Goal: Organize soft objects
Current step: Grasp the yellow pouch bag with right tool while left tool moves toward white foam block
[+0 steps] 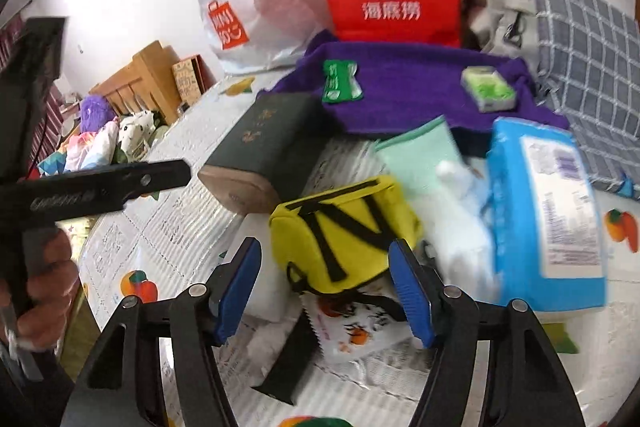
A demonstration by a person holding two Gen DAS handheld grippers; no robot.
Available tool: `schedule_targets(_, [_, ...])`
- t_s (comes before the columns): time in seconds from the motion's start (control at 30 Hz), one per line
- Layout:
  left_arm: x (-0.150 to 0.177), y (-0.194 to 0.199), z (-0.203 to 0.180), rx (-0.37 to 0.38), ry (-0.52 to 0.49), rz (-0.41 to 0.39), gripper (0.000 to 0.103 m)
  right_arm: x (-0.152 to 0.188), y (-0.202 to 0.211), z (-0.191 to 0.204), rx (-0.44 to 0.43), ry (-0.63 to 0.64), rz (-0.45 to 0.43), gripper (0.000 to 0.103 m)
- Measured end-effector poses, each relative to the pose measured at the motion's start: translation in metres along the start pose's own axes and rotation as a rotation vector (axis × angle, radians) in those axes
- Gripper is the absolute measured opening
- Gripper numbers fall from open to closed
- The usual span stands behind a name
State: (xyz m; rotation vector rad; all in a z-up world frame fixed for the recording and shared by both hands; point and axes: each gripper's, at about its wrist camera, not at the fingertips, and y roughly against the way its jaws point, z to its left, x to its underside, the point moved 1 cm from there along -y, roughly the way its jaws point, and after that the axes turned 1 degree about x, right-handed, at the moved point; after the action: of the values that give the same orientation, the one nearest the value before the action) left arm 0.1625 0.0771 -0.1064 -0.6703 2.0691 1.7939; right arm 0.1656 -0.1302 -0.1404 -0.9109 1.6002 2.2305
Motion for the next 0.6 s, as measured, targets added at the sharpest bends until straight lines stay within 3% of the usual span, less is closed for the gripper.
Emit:
schedule_targets(0.07, [0.006, -0.001, 0.006, 0.005, 0.006, 0.005, 0.067, 0.0, -0.011, 0.001, 0.006, -0.004, 0.024, 0.063])
schedule_targets(0.13, [0.01, -0.003, 0.011, 0.012, 0.014, 0.015, 0.067, 0.001, -0.018, 0.003, 0.013, -0.002, 0.039, 0.049])
schedule_targets(0.17, [0.012, -0.005, 0.013, 0.017, 0.019, 0.02, 0.067, 0.001, -0.021, 0.004, 0.001, -0.001, 0.043, 0.031])
schedule_targets(0.23, [0.015, -0.008, 0.016, 0.024, 0.026, 0.03, 0.067, 0.001, -0.02, 0.009, -0.013, 0.012, 0.033, 0.029])
schedule_targets(0.27, [0.016, -0.009, 0.018, 0.026, 0.032, 0.036, 0.067, 0.001, -0.016, 0.013, -0.01, 0.028, 0.021, 0.018])
schedule_targets(0.6, [0.027, -0.006, 0.014, 0.031, 0.039, 0.046, 0.067, -0.004, 0.053, 0.019, 0.007, 0.035, -0.123, 0.013])
